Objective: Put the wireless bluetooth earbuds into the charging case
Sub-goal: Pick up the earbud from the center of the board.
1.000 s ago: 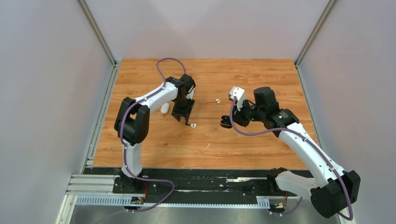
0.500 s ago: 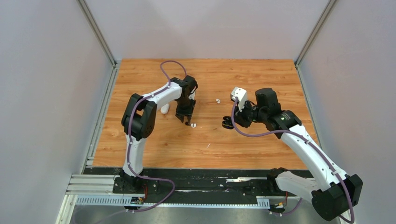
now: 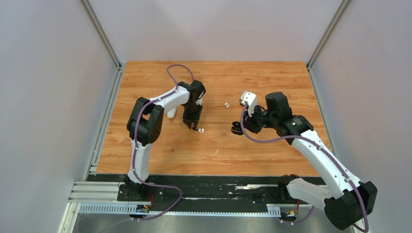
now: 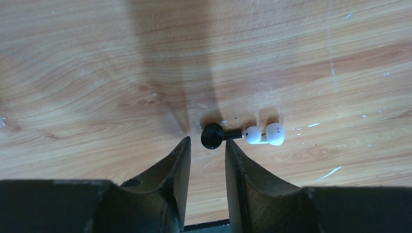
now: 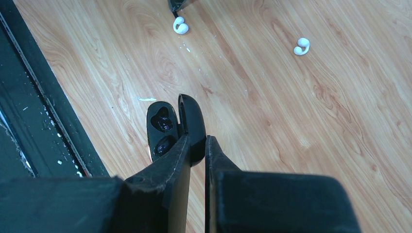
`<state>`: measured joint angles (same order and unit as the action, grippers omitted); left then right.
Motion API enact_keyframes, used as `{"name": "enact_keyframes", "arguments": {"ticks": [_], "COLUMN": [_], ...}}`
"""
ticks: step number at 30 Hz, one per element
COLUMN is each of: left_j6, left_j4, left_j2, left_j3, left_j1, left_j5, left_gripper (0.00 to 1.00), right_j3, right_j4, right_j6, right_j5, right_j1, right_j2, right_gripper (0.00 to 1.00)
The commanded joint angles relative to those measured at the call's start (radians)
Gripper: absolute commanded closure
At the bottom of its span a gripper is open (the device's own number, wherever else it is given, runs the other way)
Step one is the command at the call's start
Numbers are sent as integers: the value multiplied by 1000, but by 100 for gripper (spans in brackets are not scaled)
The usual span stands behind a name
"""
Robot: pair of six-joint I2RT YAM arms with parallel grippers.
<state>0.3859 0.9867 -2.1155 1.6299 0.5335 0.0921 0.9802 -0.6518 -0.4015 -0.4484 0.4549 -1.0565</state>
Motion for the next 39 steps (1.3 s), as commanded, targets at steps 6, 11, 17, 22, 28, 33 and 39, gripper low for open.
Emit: {"name": "enact_keyframes", "arguments": {"ticks": [6, 11, 17, 22, 28, 33, 39], "left_j6": [17, 15, 19, 19, 11, 6, 12], "left_j4": [1, 3, 4, 1, 2, 6, 15], "left_j2": [-26, -28, -23, -31, -46, -47, -42], "left_j3": [-3, 11, 27, 41, 69, 41, -6], "left_j1": [-3, -3, -4, -3, -9, -12, -12], "left_j5": [-10, -11, -23, -33, -35, -11, 14], "left_gripper": [65, 64, 63, 65, 66, 68, 72], "right_j3": [1, -2, -5, -5, -11, -11, -11], "right_j4": [30, 29, 30, 29, 30, 32, 36], "right_j6": [17, 20, 22, 23, 26, 22, 20], "right_j5": [-1, -1, -4, -6, -5, -6, -9], "right_j1": [-5, -5, -4, -5, -5, -5, -5], "right_j2": [25, 28, 29, 27, 32, 29, 24], "right_gripper": [100, 100, 100, 100, 100, 100, 100]}}
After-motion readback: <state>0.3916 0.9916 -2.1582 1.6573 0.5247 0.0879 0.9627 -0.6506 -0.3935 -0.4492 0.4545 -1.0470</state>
